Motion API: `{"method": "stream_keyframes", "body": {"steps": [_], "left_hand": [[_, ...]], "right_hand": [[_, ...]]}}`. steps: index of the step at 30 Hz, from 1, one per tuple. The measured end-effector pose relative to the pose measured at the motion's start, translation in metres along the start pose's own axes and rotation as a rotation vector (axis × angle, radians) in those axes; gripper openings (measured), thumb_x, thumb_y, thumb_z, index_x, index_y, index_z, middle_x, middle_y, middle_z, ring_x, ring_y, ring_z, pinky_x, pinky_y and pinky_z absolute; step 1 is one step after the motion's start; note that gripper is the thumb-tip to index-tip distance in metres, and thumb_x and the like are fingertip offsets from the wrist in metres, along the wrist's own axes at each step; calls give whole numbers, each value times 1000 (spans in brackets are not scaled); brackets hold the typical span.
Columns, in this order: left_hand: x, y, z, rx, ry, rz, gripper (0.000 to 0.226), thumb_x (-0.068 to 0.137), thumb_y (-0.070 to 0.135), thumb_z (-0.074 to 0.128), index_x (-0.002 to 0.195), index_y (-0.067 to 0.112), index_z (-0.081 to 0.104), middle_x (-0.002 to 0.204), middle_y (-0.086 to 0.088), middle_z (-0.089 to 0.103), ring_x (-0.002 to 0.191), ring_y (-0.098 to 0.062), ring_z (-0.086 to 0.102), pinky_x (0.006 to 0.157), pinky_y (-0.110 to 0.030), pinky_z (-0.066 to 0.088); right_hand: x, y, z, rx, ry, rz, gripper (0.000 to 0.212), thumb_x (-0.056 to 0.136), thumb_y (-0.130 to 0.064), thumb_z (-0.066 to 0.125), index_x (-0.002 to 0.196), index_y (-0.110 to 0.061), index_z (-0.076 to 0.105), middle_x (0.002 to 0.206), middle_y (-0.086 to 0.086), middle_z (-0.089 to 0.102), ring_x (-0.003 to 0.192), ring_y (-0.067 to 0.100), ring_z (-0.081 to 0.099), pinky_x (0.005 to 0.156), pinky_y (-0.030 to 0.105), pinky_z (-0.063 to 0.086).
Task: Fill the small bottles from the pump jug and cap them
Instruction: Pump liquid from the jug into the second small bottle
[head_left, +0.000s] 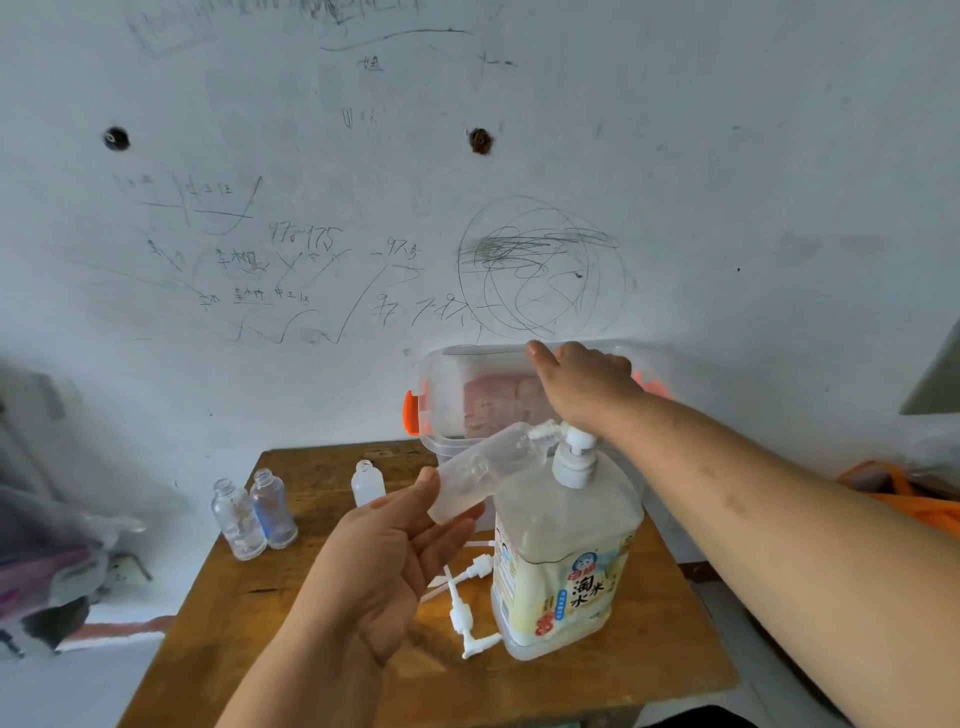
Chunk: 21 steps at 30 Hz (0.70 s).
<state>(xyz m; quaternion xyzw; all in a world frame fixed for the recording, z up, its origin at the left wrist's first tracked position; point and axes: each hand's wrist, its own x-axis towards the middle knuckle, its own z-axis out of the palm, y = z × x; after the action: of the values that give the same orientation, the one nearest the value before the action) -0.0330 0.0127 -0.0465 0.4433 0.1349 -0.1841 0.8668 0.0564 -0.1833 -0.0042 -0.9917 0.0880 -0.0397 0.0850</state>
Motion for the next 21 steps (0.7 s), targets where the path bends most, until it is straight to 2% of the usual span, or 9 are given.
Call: {"method": "stream_keyframes", "body": {"steps": [2,3,4,6,8,10,13,17,21], "left_hand": [[-1,1,1,1,-3,6,28,86,14,63,108,-4,62,99,-25,73,87,-36,74,69,-39,60],[-1,1,1,-3,-5,8,29,86,14,63,108,-5,61,99,-25,73,87,-36,74,69,-39,60],[-1,1,1,-8,-9,8,29,86,14,63,108,-5,61,99,-25,73,87,-36,74,69,-39,60],[1,0,0,-20,-12,5,28,86,14,63,107,-5,62,98,-25,73,88,-37,73,69,-40,60],[3,-2,-1,-27,-22,-2,31,85,15,63,109,-5,61,100,-25,73,89,-37,73,69,-39,61],[5,-4,-2,-23,-30,-7,32,86,16,63,110,-5,61,100,-24,73,90,-36,73,69,-38,61],[8,-6,-5,-22,-23,-15,29,87,16,62,108,-4,62,98,-24,73,90,-37,73,69,-38,61],[10,-7,-7,-34,2,-29,31,85,15,63,108,-6,61,99,-26,73,89,-37,73,65,-36,62],[6,-7,-5,-23,14,-39,33,86,15,63,111,-7,60,100,-27,72,88,-37,73,65,-36,62]], "right_hand": [[6,1,-1,55,61,19,87,74,-64,-8,130,-20,43,127,11,51,120,39,43,95,45,33],[4,0,-1,36,69,13,85,77,-65,-4,127,-18,45,126,11,51,119,39,43,95,45,34],[0,0,-1,0,52,4,71,88,-61,5,125,-16,46,124,12,51,118,39,44,96,46,35],[-4,1,-3,-21,2,28,45,100,-40,20,138,-21,35,129,15,46,119,40,43,100,47,35],[-7,-2,-4,-10,-24,45,52,100,-25,24,149,-32,10,137,15,37,123,40,39,102,47,32],[-2,0,-3,-16,-53,47,59,98,-20,26,150,-34,0,140,14,34,124,40,38,105,49,30],[2,2,3,-93,-80,21,66,95,-15,29,150,-33,-1,142,14,33,127,41,36,107,51,27],[-1,2,14,-148,-90,-3,66,91,-10,34,148,-29,8,132,14,39,121,39,42,104,50,30],[-1,2,15,-128,-45,-22,58,93,-17,33,147,-29,14,131,16,40,121,43,39,103,52,31]]}}
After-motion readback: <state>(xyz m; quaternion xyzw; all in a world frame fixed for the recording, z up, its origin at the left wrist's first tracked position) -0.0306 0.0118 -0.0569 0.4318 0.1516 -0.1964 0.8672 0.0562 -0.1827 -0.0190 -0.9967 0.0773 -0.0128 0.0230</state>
